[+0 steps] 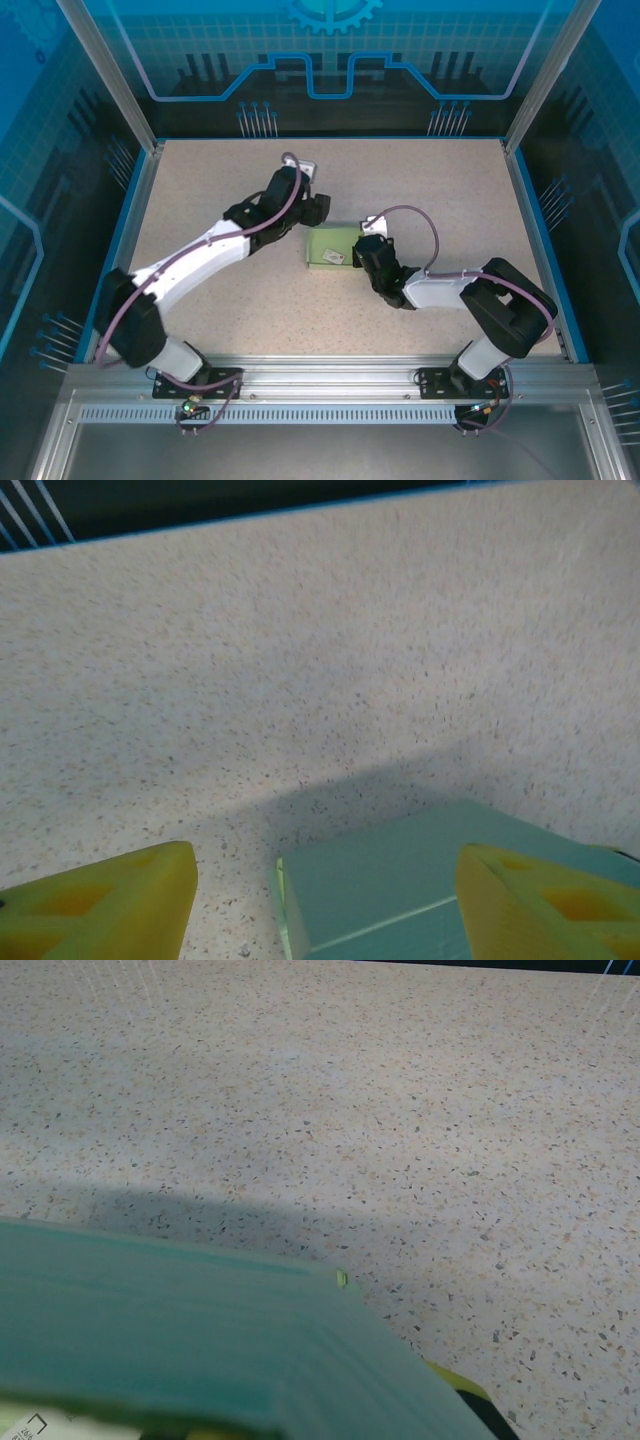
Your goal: Fold the paper box
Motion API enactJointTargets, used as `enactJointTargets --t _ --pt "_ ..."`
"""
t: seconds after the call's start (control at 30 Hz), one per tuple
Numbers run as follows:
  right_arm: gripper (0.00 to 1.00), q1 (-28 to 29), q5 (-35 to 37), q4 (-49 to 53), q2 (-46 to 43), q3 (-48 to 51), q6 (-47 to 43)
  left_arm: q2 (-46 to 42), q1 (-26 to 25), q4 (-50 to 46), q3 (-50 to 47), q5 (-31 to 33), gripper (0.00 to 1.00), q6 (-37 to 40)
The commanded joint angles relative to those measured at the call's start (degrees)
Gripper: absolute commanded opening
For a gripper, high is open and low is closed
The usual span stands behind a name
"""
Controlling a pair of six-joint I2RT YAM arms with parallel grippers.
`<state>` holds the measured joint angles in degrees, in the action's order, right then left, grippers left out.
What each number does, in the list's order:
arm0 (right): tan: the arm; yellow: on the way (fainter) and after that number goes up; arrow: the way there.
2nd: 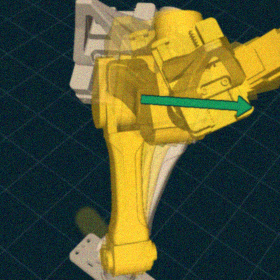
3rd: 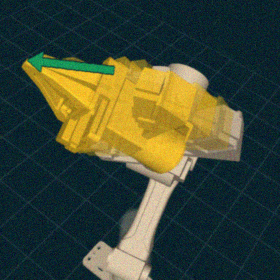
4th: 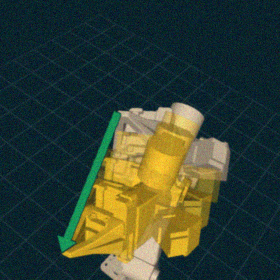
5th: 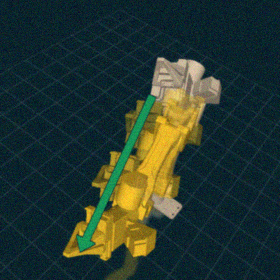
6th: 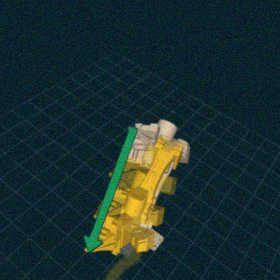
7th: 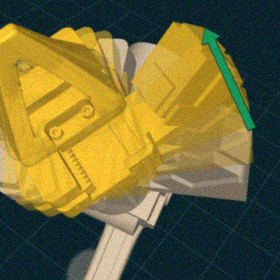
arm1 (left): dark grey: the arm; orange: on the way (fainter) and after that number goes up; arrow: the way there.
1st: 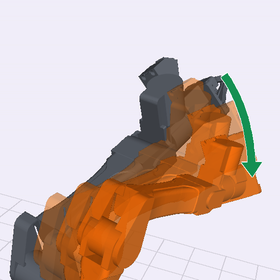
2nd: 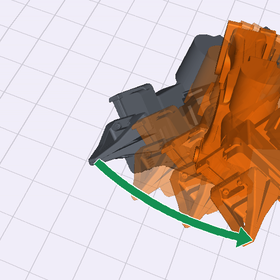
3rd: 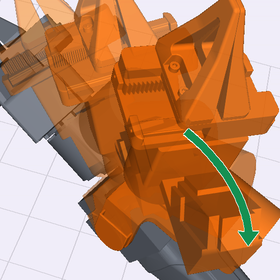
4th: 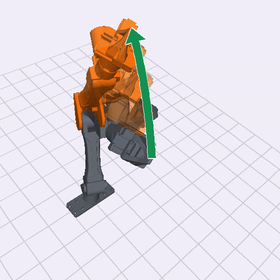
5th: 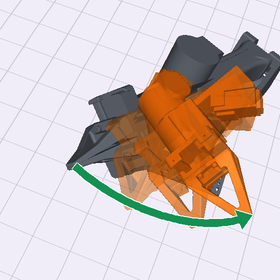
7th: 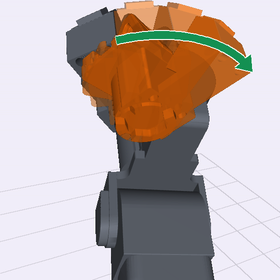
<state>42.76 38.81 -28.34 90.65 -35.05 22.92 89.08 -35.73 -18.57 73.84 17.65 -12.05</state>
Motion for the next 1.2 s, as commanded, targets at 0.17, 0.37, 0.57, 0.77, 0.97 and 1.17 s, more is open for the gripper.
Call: enactJointTargets --t 0.17,0.37,0.57,0.77,0.97,1.17 --pt "0.04 0.86 -0.14 4.02 1.87 -0.61 -0.26 12.75 0.21 -11.79 11.94 -7.61 0.7 6.84" --pt "0.05 0.9 -0.08 4.13 2.06 -0.72 -0.29 16.47 0.1 -13.88 13.53 -10.26 0.69 7.39" --pt "0.1 0.92 0.22 4.46 1.74 -0.64 -0.68 17.29 0.04 -14.22 12.49 -11.74 0.69 7.16" --pt "0.18 0.93 -0.14 5.04 0.61 0.28 -1.05 17.45 -0.13 -13.27 10.65 -12.55 0.68 6.34" --pt "0.31 1.29 -0.42 6.77 -2.56 2.5 -1.35 17.69 -0.76 -11.99 8.8 -12.47 0.68 5.55" --pt "0.36 2.0 -3.2 11.9 -7.84 3.35 -3.25 18.23 -0.96 -10.81 7.66 -12.41 0.68 4.76"
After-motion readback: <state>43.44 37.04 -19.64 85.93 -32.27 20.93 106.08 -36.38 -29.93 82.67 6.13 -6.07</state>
